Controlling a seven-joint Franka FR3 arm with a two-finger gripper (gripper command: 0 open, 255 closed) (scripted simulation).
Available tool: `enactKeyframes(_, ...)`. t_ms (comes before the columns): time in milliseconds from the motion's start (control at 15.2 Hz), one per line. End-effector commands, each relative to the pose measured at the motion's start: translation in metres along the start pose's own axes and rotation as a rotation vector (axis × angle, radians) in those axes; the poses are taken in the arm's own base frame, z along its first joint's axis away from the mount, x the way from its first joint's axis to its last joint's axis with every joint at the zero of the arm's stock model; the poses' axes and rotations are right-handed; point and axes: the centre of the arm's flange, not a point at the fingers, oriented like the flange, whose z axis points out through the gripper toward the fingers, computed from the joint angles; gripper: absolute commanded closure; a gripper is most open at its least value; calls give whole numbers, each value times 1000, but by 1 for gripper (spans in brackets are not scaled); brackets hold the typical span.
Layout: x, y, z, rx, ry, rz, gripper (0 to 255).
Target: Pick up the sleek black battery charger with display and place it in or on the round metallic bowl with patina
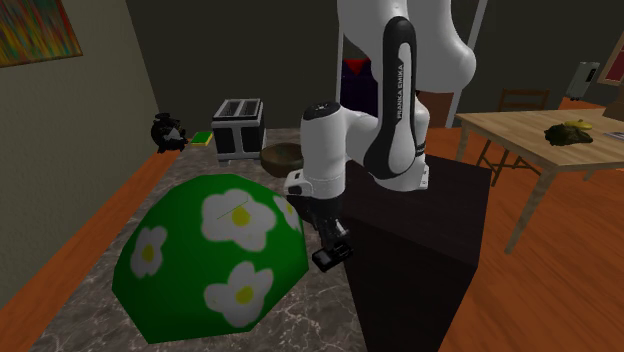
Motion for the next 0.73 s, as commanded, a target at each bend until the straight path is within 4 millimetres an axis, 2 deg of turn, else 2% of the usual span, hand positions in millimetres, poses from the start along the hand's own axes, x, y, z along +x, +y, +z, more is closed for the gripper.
enactKeyframes(0,0,-2,1,0,-3,-5,255)
enactKeyframes(396,0,-1,-3,0,-1,-5,255)
enactKeyframes(462,0,-1,-3,0,-1,-5,0)
enactKeyframes(660,14,-25,-21,-25,22,-52,0)
